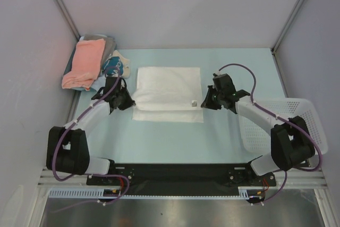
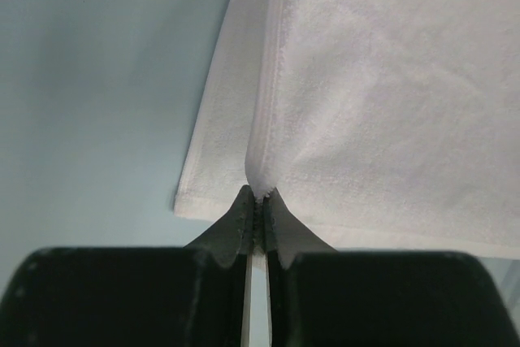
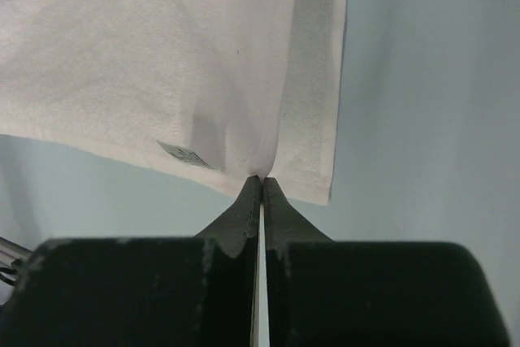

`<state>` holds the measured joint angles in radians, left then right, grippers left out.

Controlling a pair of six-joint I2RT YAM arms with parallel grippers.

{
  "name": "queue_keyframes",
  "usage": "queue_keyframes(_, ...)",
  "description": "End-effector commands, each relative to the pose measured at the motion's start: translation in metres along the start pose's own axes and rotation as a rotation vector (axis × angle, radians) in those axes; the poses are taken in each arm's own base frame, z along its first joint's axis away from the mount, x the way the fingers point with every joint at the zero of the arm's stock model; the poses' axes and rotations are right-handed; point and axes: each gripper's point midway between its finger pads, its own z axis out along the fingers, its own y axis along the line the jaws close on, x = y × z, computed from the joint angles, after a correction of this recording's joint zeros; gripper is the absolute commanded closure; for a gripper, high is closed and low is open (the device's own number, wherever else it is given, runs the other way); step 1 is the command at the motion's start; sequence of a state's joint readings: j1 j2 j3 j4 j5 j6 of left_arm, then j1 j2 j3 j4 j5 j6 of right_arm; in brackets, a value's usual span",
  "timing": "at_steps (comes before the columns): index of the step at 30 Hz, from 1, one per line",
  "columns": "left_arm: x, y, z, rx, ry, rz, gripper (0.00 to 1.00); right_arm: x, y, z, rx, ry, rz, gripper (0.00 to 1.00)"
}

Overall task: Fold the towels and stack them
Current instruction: Fold the towel

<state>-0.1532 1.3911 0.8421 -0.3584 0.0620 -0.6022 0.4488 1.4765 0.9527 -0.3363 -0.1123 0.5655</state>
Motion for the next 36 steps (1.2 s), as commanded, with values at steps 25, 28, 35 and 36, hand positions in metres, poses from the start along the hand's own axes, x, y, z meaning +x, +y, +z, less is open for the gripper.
queue_keyframes(25,0.032,0.025,0.018,-0.021,0.003,-0.014,0.66,0.066,-0.021,0.026,0.006,0.085,-0.004,0.82)
queue_keyframes(28,0.023,0.023,0.010,-0.024,-0.027,-0.015,0.51,0.060,-0.019,0.014,0.010,0.057,-0.017,0.68)
queue_keyframes(35,-0.007,0.012,-0.008,-0.062,-0.103,0.014,0.39,0.027,-0.017,-0.005,0.054,-0.027,-0.037,0.53)
queue_keyframes(36,-0.009,0.010,-0.008,-0.067,-0.105,0.019,0.38,0.027,-0.015,-0.003,0.050,-0.020,-0.035,0.53)
